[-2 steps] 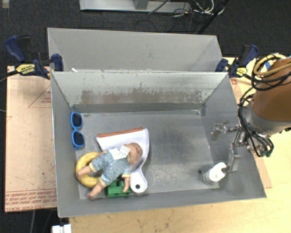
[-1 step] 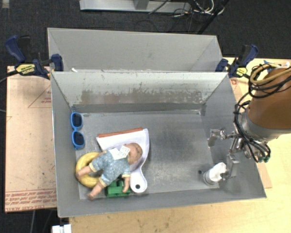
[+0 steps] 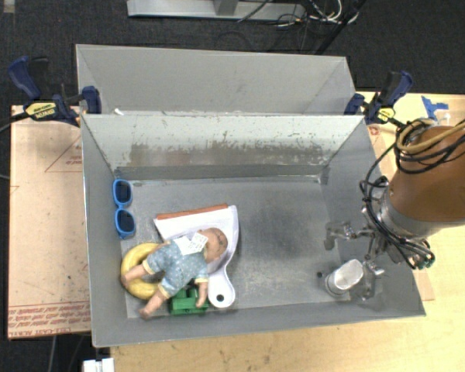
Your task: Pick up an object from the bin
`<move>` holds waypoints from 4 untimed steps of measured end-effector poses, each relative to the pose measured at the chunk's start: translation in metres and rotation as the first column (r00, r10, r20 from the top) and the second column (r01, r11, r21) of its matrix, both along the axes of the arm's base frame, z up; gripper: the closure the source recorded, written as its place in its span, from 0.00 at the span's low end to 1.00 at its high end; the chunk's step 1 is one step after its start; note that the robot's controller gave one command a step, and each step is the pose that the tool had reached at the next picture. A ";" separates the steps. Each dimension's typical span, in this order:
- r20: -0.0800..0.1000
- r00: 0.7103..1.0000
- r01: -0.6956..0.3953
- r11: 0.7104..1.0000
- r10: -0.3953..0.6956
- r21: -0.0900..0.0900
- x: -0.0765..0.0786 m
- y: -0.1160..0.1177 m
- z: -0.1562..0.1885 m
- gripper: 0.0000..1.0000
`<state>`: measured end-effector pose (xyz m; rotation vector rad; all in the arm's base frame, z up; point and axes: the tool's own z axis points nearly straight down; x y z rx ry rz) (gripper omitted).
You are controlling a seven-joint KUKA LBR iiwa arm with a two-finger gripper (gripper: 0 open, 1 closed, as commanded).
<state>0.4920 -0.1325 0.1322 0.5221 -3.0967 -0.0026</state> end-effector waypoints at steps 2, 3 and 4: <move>0.018 0.994 0.105 0.994 -0.105 0.000 -0.002 -0.013 -0.059 1.00; 0.009 0.993 0.121 0.993 -0.121 0.002 0.001 -0.015 -0.003 1.00; 0.014 0.989 0.150 0.989 -0.150 0.002 0.000 0.011 0.072 1.00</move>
Offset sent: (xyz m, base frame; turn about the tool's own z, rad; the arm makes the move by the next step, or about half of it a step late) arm 0.0000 0.0000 0.0000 0.0000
